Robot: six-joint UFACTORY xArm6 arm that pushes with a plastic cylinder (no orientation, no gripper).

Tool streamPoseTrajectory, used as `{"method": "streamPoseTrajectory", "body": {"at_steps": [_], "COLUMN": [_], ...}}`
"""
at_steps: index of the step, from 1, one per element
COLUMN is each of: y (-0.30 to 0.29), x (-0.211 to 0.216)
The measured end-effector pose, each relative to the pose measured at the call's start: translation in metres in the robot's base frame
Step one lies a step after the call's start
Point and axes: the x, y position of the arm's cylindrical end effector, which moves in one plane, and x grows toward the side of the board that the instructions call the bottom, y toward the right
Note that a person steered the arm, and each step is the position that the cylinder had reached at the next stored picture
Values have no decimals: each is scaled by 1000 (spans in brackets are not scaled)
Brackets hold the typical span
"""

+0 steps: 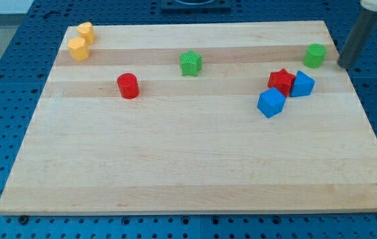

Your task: Slide green circle and the green star to the left side of the board

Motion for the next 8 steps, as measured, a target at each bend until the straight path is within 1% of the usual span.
{"method": "streamPoseTrajectory", "body": {"at_steps": [1,2,4,5,6,7,8], "y": [18,7,-84,-103,-103,-116,-163], "x": [-12,-24,-26,-26,-26,-26,-26]}}
